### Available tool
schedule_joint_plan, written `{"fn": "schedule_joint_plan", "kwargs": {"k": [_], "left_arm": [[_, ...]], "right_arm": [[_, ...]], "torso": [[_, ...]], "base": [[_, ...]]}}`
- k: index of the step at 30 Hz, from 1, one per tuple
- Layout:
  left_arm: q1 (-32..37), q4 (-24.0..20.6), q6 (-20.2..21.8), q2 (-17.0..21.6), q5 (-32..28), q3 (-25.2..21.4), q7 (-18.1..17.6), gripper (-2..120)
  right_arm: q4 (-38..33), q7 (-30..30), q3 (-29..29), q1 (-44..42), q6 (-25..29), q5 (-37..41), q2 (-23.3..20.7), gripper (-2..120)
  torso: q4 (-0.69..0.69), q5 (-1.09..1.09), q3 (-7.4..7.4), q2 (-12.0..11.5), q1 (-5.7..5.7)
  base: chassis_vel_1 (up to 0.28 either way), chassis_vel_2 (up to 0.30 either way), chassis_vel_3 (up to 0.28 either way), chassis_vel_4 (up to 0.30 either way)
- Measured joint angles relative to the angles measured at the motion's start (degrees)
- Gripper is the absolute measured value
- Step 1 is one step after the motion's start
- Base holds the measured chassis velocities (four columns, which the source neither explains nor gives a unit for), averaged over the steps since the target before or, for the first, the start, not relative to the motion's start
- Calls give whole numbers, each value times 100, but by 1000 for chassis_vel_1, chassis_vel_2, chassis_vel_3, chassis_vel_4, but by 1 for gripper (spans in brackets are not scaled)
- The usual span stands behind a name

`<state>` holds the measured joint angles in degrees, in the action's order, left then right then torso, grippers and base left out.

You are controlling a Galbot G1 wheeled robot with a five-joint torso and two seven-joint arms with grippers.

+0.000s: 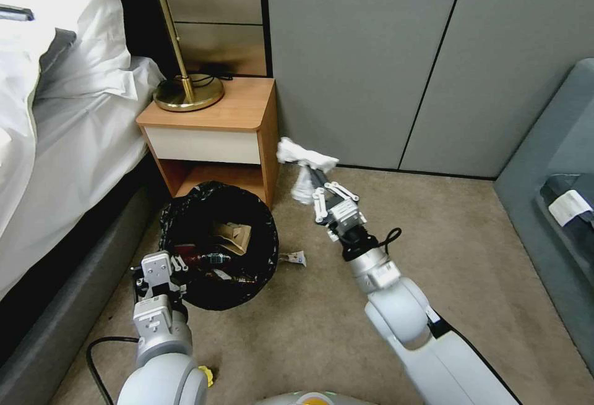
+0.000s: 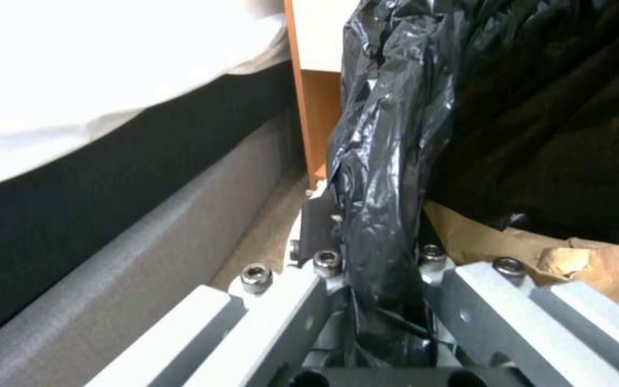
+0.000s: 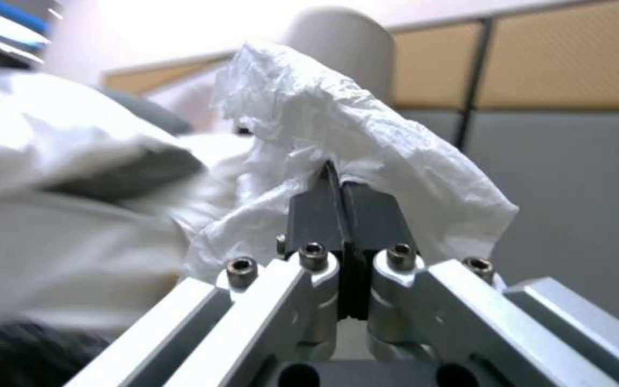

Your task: Pick up the trash bin, then pick up the garbage from the floor and place it into the trash bin.

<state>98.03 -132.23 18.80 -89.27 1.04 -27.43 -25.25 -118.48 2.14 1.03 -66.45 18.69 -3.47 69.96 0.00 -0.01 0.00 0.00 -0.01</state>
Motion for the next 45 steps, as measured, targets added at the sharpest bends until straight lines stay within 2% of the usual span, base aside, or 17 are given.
{"fn": "schedule_joint_plan", "kwargs": {"k": [2,3,5,6,9,14,22,37,45], "left_arm": [[-10,61,0,-32,39,29,1,1],[-10,61,0,-32,39,29,1,1],[-11,105,-2,-60,76,60,1,1],[-11,105,-2,-60,76,60,1,1],[-16,157,-10,-114,130,124,7,1],[-37,174,-14,-123,130,103,7,1],[-51,174,-24,-124,122,118,9,1],[-25,75,-27,-3,37,30,15,1],[-2,45,-27,-37,103,88,16,1]], "right_arm": [[-188,-453,325,139,-92,13,-62,0],[-188,-453,325,139,-92,13,-62,0],[-73,-623,681,292,-138,13,-72,0],[-73,-623,681,292,-138,13,-72,0],[306,-624,1234,442,-270,14,13,0],[821,-554,1602,495,-336,28,99,0],[1459,-369,1632,456,-263,118,205,0],[1720,-174,1393,310,-377,158,114,0],[1618,-99,1387,279,-520,157,72,25]], "torso": [[0,0,0,0,0],[0,0,0,0,0],[1,0,0,0,0],[1,0,0,0,0],[1,0,0,0,1],[1,0,0,0,0],[0,1,0,0,0],[0,1,0,0,0],[0,1,0,0,0]], "base": [[0,0,0,0],[0,0,0,0],[0,0,0,0],[0,0,0,0],[0,0,0,0],[0,0,0,0],[0,0,0,0],[0,0,0,0],[0,0,0,0]]}}
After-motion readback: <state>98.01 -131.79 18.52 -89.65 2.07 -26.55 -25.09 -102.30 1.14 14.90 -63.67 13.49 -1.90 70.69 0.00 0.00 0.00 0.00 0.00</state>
